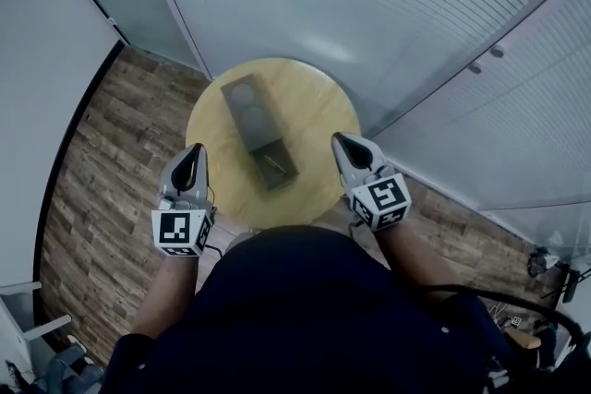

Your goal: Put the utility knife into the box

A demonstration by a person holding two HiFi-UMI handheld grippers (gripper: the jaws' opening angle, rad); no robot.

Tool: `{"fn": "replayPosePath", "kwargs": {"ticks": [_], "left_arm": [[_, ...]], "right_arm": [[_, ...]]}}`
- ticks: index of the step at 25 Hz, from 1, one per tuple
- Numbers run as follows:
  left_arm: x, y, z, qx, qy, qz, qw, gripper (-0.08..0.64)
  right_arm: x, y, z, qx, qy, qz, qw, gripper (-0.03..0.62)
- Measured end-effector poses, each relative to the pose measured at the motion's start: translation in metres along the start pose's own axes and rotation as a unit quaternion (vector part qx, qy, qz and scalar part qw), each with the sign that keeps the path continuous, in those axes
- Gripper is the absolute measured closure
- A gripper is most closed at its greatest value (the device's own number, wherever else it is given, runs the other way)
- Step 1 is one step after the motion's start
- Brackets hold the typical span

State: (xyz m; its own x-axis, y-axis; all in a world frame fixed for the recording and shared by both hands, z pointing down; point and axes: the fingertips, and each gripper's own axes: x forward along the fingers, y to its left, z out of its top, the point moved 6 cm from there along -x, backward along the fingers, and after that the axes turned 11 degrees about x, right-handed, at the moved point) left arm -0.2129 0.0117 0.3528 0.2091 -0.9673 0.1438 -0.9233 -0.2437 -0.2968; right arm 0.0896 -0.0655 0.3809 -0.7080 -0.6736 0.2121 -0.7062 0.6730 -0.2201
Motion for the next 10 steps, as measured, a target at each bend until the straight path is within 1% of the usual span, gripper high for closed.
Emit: {"fn": "replayPosePath", "kwargs": {"ticks": [5,10], "left_arm": [[-0.0049,-0.0042,0.0004,0.002,0.001,0.001,1.0,0.557],[-0.0043,-0.0063,0.0005,0.002,0.0,-0.001,1.0,0.557]], "right_arm": [[-0.0022,0.0044,0.0021,-0.001,-0.006,0.007,1.0,0.584],[-0.0018,0.003,0.0004,-0.001,-0.002,0.007,1.0,0.584]]}}
